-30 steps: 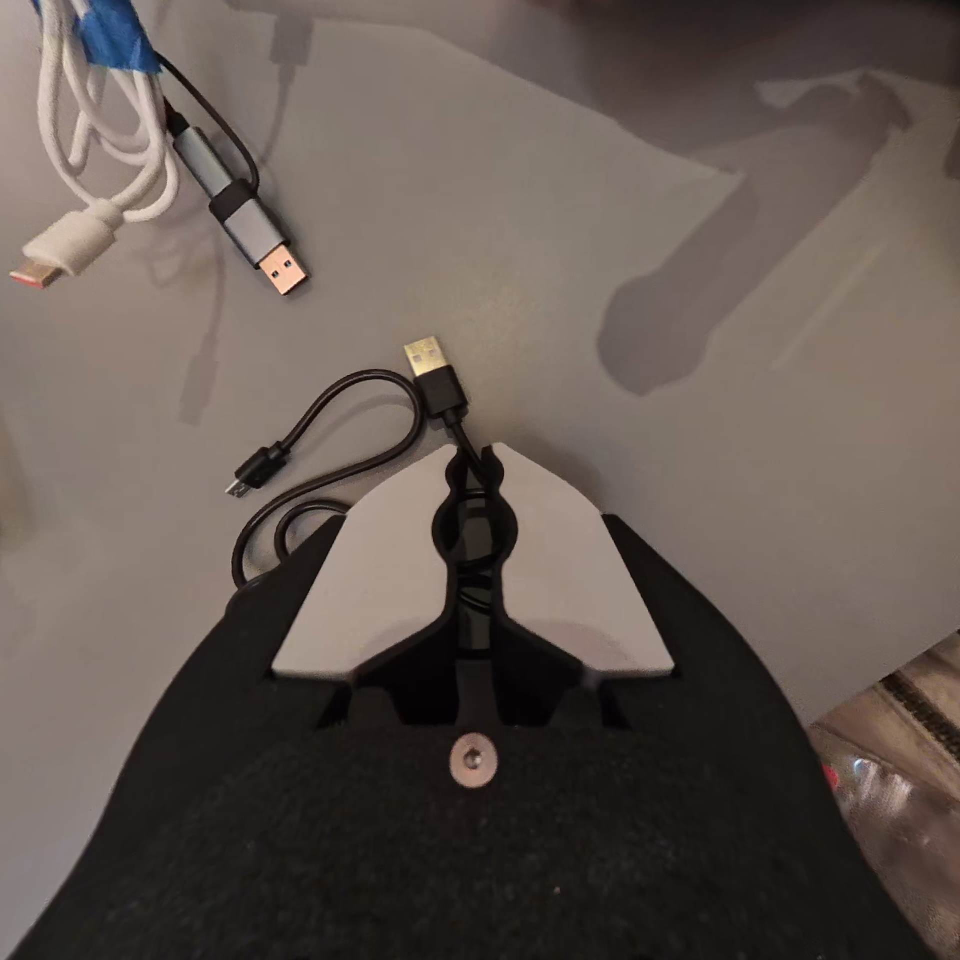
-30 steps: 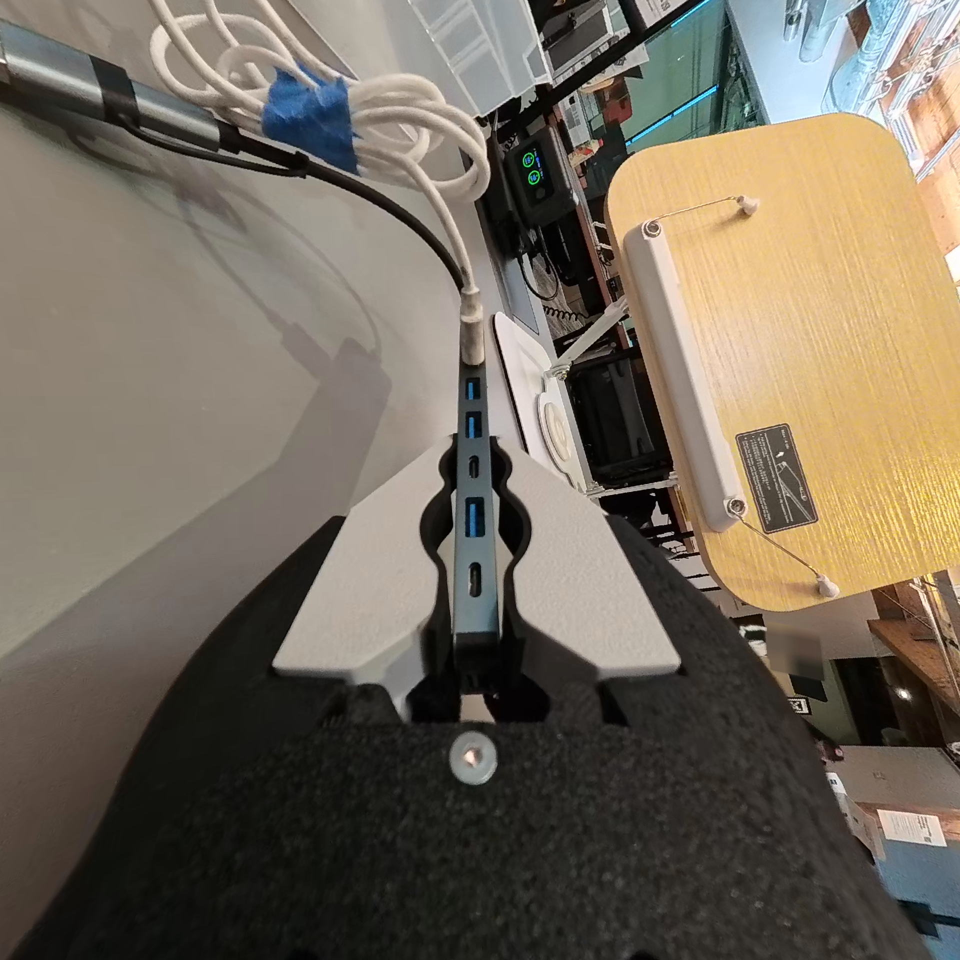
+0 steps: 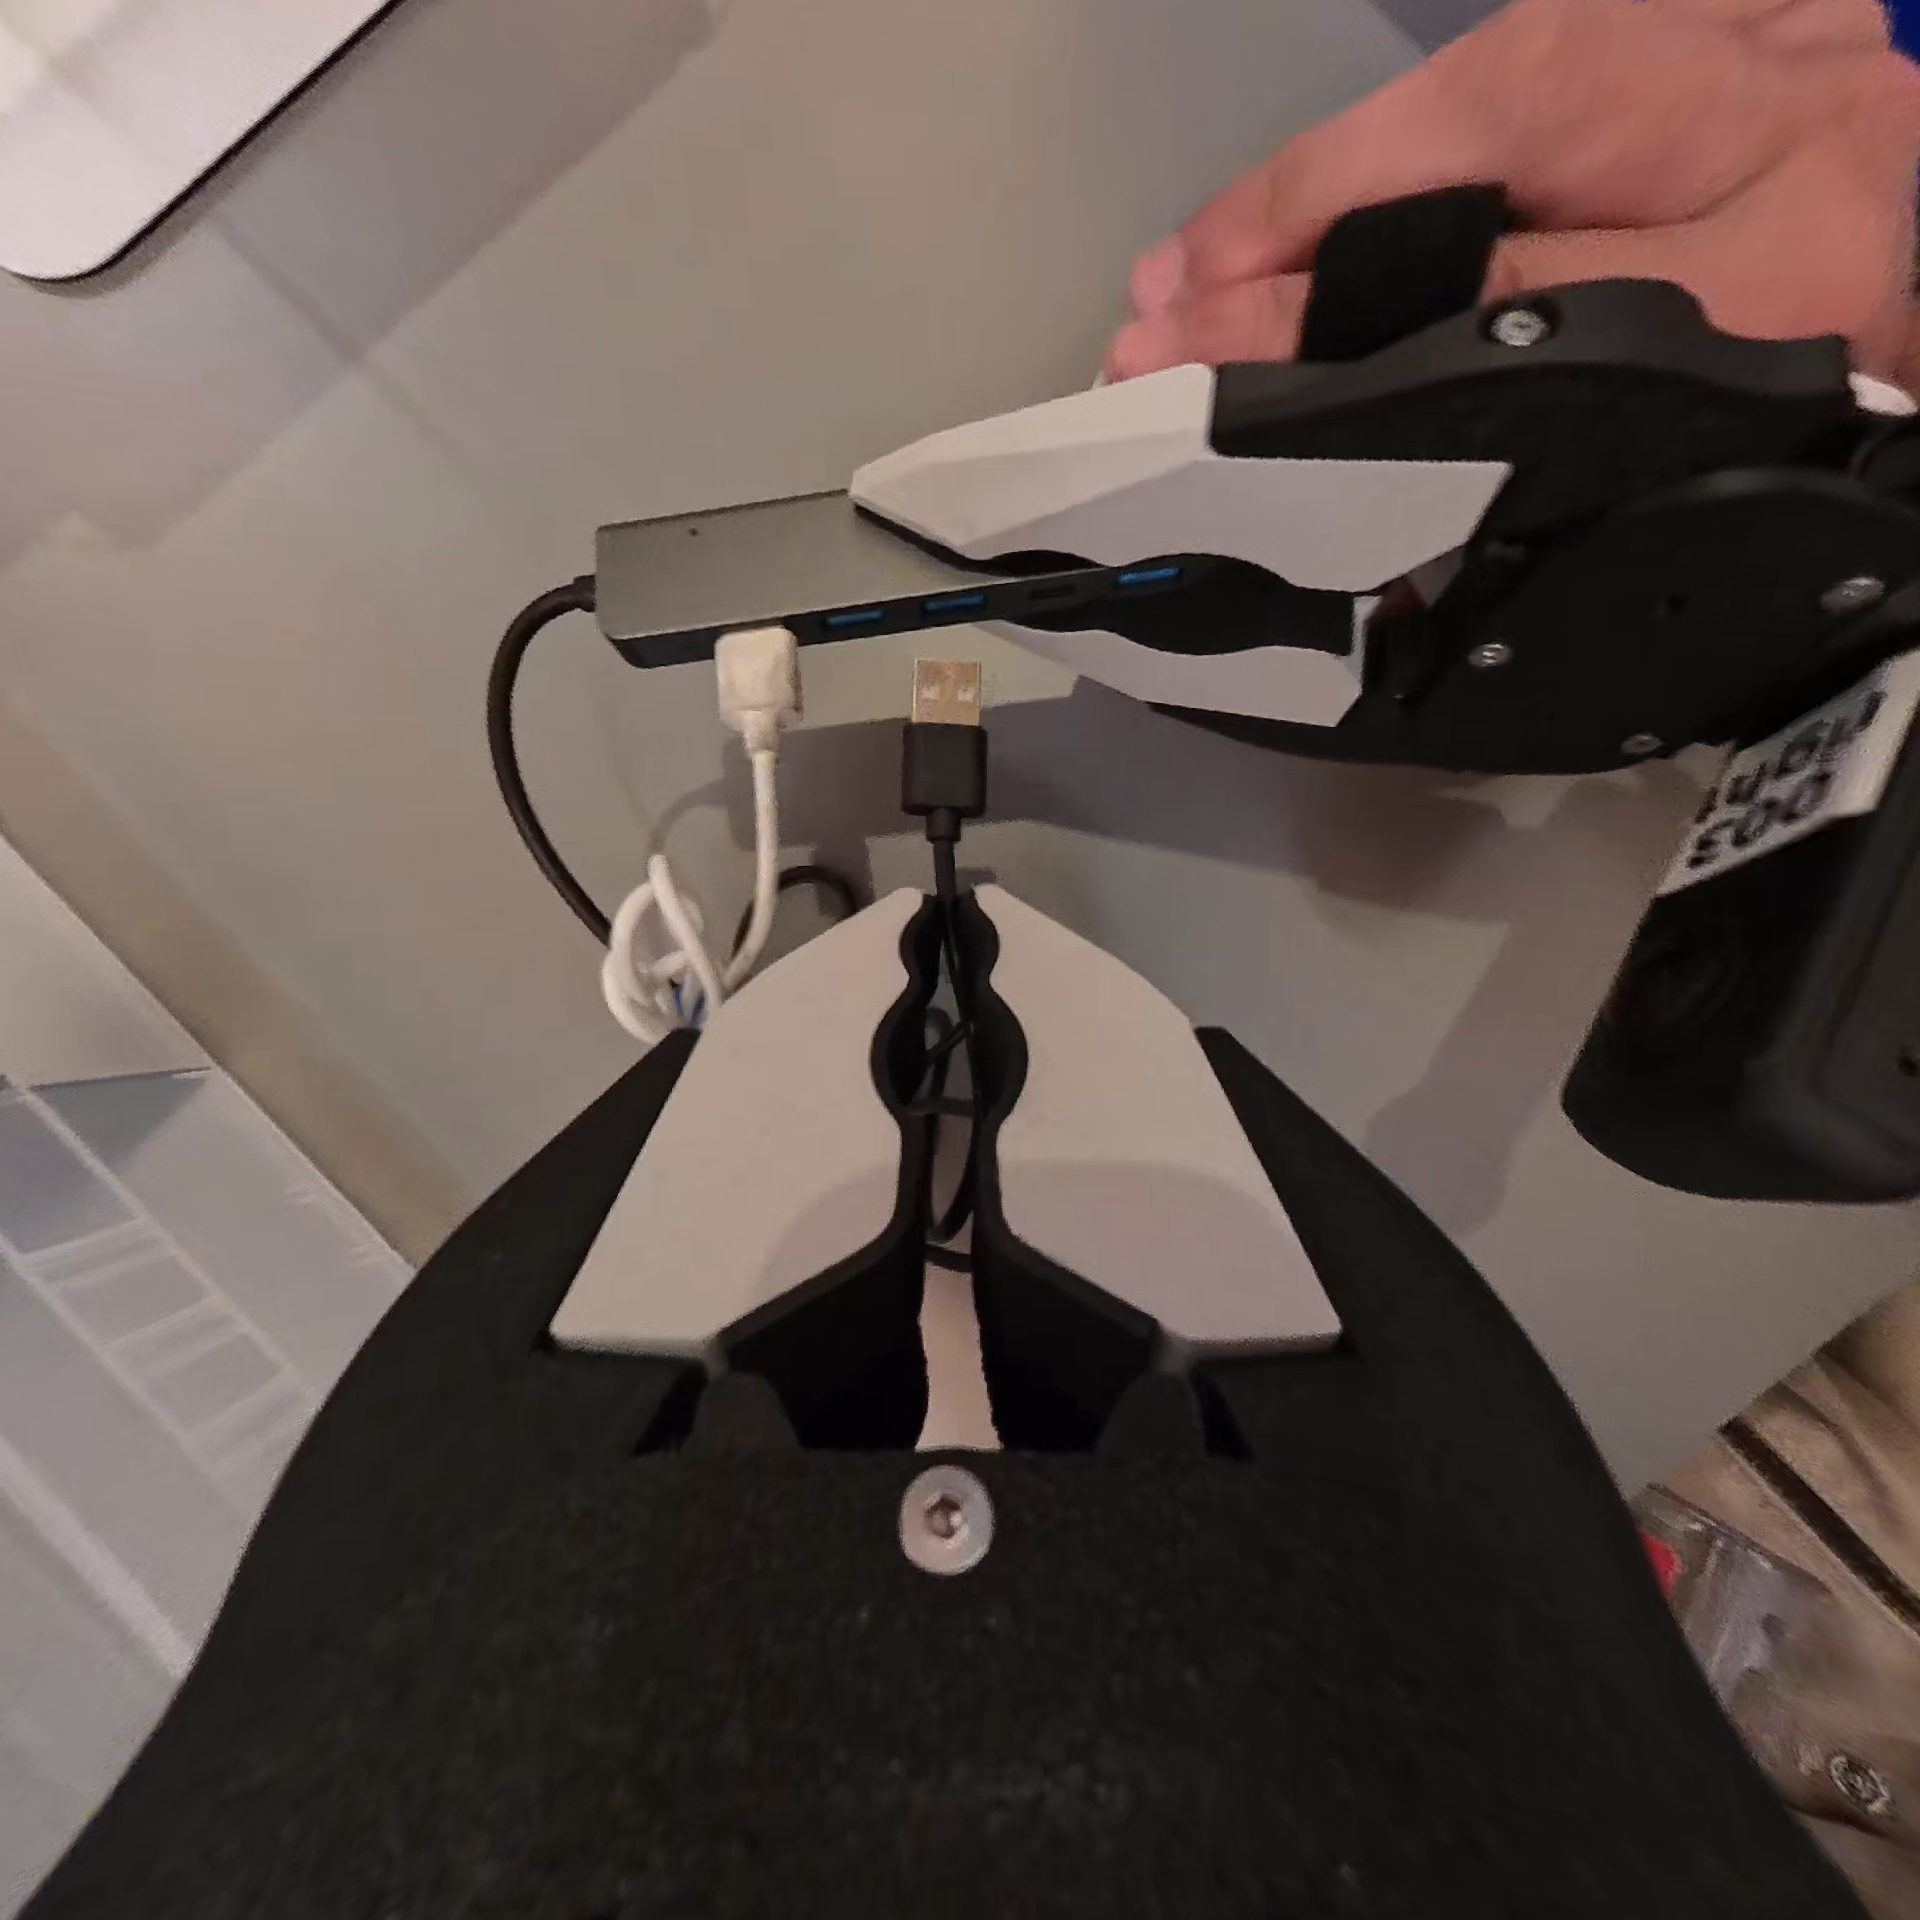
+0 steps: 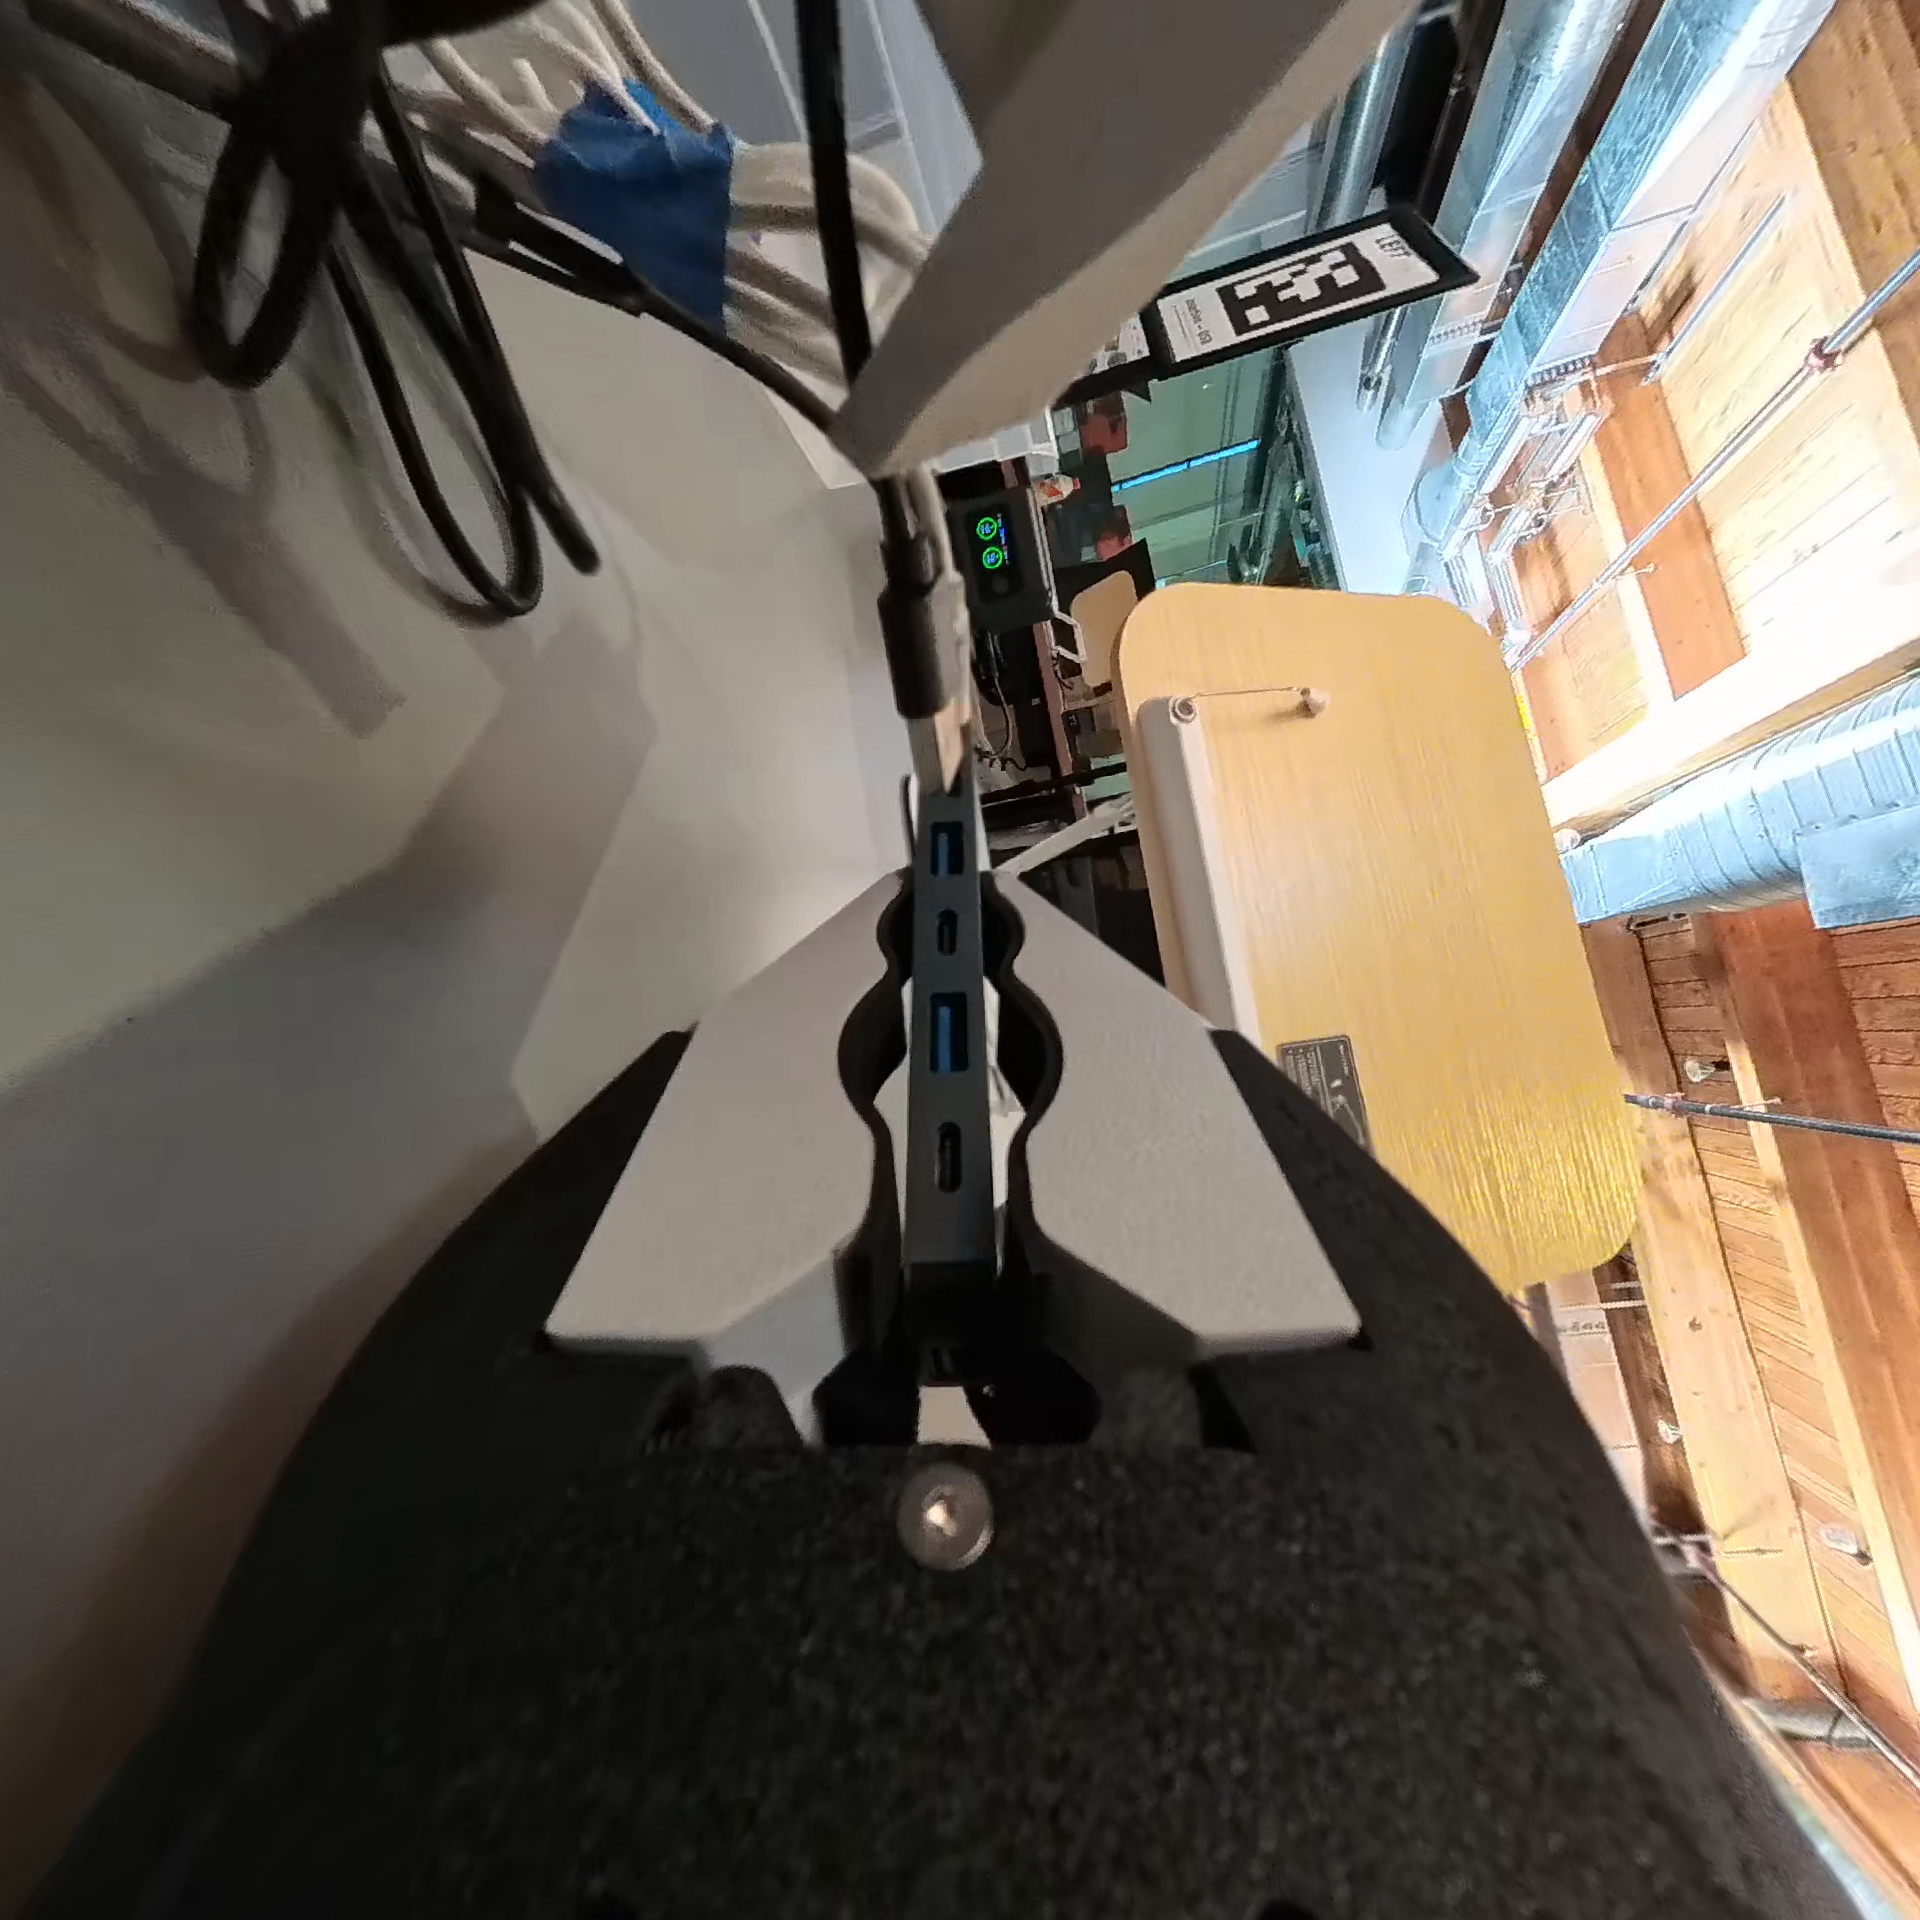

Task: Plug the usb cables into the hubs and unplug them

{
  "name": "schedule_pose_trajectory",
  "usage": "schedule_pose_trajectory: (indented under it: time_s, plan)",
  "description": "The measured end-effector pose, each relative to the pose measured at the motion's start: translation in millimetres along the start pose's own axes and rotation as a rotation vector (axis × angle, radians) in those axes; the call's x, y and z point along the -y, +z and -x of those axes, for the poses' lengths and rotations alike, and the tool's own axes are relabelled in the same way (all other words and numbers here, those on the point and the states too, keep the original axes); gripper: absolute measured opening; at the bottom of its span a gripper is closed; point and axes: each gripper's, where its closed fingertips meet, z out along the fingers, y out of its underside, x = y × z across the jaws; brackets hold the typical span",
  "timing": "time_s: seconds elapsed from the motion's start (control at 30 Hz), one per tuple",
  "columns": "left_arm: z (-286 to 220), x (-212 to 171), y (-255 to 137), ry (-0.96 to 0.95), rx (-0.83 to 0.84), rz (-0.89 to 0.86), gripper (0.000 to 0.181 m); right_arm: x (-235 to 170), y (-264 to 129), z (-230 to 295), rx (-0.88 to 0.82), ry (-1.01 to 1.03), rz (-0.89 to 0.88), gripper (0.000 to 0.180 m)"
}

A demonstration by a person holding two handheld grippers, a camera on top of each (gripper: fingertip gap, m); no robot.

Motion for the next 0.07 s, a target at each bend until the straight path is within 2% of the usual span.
schedule_pose_trajectory:
  time_s: [0.07]
  plan:
    - [3.8, 0.4, -0.1, -0.029, 0.003, -0.005, 0.002, 2.2, -0.8, -0.1, -0.006, -0.014, -0.007, 0.009]
